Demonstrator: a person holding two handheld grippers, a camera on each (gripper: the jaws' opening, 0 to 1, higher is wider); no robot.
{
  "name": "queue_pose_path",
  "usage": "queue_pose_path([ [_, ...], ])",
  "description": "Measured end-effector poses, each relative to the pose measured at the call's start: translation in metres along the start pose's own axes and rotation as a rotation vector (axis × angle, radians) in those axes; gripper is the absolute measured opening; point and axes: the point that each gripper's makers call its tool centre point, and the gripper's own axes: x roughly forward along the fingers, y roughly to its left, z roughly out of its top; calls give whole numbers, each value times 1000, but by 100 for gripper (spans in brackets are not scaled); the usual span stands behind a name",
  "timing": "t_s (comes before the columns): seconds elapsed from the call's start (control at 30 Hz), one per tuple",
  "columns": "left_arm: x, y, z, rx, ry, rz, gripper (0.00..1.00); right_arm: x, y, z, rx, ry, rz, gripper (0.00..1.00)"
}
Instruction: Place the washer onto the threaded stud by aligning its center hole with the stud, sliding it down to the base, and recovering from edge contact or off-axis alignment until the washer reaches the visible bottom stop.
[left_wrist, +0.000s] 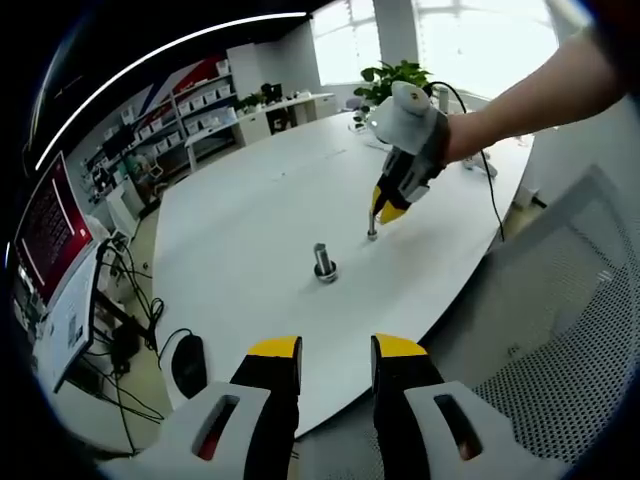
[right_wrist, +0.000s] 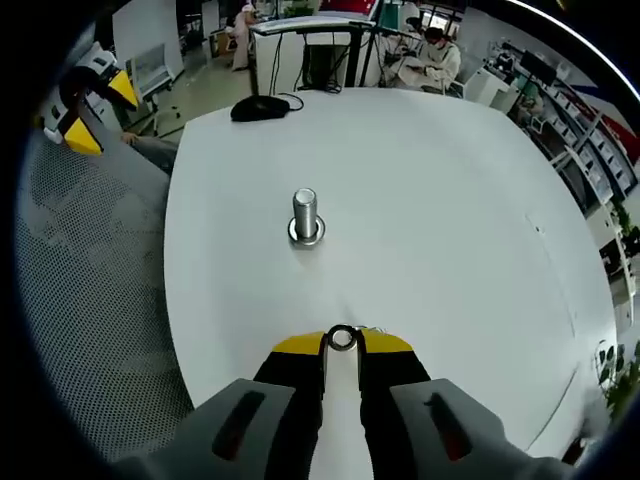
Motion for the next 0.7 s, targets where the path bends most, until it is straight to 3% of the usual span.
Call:
queue_pose_path([
  [0.7, 0, 1, 0, -4, 0, 2, 26, 4, -14, 0, -59, 22, -31, 14],
])
